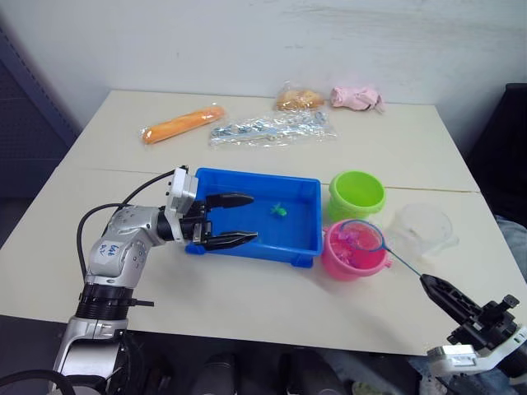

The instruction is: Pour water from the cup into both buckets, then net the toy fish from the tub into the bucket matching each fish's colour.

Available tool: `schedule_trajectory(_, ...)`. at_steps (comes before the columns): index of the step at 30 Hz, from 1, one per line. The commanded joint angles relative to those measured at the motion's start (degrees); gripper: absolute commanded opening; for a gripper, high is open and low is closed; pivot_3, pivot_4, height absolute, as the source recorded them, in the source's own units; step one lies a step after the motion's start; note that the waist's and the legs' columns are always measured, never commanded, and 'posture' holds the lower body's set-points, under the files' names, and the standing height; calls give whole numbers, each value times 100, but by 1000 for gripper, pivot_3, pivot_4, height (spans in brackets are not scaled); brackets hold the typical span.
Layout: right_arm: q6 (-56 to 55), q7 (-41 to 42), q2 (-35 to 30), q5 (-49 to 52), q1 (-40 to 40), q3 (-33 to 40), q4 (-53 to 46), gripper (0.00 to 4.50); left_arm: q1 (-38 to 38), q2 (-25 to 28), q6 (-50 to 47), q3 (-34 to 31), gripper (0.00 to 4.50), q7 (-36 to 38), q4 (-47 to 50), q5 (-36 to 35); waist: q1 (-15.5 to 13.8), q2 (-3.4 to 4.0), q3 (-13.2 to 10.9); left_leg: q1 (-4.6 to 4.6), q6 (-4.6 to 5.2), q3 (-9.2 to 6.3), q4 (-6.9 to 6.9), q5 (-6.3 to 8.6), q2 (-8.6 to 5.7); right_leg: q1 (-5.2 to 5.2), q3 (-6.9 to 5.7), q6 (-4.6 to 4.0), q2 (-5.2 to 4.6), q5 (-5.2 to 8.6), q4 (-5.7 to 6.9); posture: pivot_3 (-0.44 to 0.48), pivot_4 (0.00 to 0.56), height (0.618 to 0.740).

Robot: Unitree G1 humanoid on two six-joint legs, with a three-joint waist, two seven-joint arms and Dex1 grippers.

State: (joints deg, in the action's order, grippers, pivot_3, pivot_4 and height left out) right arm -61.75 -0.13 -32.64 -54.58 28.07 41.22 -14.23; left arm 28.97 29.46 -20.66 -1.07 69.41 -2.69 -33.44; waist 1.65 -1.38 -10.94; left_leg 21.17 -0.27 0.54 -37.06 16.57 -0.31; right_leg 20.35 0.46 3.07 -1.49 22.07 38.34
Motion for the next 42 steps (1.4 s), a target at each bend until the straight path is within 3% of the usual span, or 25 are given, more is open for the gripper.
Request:
schedule_trajectory(1,273,-154,-28,60,99,-30,-248,0,31,26,41,3,4356,36,146,13,-4,0,0,0,0,-1,2,0,0,1,0,0,1,0,0,0,150,740)
schedule_trajectory(12,754,-389,-424,285,369,60,-192,0,99,82,75,104,4356,215,78,68,-2,0,0,2,0,-1,2,0,0,1,0,0,1,0,-2,0,150,740)
schedule_trajectory(16,795,-196,-633,1169,404,-1,-300,0,80,114,97,57,4356,230,42,74,5,0,0,2,1,0,2,0,0,1,1,0,1,0,-2,0,150,740)
schedule_trajectory(22,1849,1253,-1455,4569,486,-1064,-629,0,-293,430,14,-457,4356,109,-26,-82,35,0,0,0,27,0,2,14,1,0,1,0,1,0,0,0,150,740)
schedule_trajectory(25,3045,2092,-2017,6654,21,-1802,-1158,0,-681,617,-27,-1060,4356,-222,-66,-203,54,0,0,-1,33,-2,0,18,4,-1,-1,0,1,0,2,0,150,740)
schedule_trajectory(31,5776,3078,-2786,9134,-1380,-2717,-1842,0,-1516,873,78,-1866,4356,-564,134,-241,-4,-1,-2,6,46,-15,-6,21,8,-2,-15,-3,-6,-2,-7,0,150,740)
schedule_trajectory(33,6925,3067,-3022,9948,-1840,-2909,-1941,0,-1702,895,98,-2026,4356,-660,270,-254,-30,0,-2,12,49,-22,-2,23,8,-2,-23,-3,-8,-2,-23,0,150,740)
schedule_trajectory(38,8693,3232,-3227,10590,-3028,-3376,-1717,0,-1755,938,50,-2137,4356,-857,575,-273,-122,-1,-3,38,67,-32,-5,35,6,2,-36,-4,-19,-3,-52,0,150,740)
schedule_trajectory(42,9472,3641,-3124,10699,-3721,-3612,-1420,0,-1630,1065,-60,-2100,4356,-943,763,-262,-156,0,-3,45,71,-30,-3,39,3,9,-35,-3,-23,-4,-61,0,150,740)
